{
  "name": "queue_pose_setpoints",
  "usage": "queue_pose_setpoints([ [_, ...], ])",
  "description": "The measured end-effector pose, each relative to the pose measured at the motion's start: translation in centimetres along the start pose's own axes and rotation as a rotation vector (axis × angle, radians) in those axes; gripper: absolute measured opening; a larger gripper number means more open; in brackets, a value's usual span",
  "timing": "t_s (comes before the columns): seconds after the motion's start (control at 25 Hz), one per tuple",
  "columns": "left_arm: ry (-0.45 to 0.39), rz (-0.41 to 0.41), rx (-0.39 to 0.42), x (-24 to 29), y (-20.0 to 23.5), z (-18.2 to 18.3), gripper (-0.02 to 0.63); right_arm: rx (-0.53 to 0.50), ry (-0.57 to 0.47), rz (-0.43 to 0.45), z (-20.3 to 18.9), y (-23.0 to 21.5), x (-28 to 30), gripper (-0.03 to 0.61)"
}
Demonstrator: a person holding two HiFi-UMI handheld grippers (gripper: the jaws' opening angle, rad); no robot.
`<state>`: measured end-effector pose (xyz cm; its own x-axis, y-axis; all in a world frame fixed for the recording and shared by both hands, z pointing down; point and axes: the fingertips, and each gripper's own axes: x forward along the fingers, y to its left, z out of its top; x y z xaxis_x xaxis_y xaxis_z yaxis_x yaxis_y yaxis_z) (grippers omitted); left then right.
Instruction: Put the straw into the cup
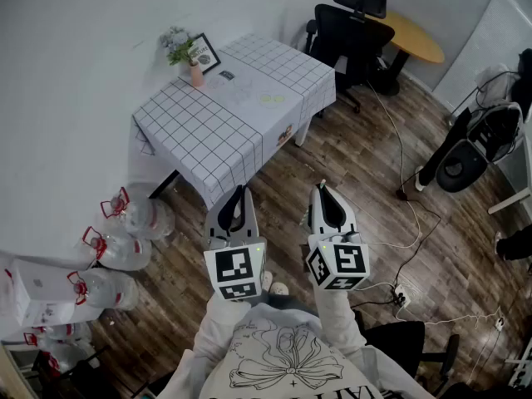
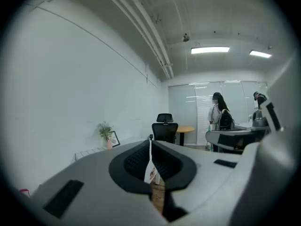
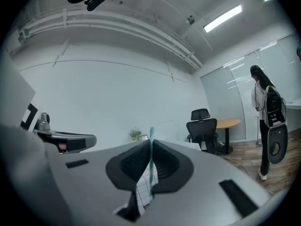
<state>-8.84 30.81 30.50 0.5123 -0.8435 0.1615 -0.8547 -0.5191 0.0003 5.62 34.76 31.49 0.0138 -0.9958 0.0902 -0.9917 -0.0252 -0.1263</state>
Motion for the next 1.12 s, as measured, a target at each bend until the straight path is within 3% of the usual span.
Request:
queue_pose_setpoints([
  [1.12, 0.036, -0.008, 0.003, 6.9, 5.4, -1.5, 0.014, 0.052, 0.030, 0.013, -2.0, 1.9, 9.0, 0.014],
])
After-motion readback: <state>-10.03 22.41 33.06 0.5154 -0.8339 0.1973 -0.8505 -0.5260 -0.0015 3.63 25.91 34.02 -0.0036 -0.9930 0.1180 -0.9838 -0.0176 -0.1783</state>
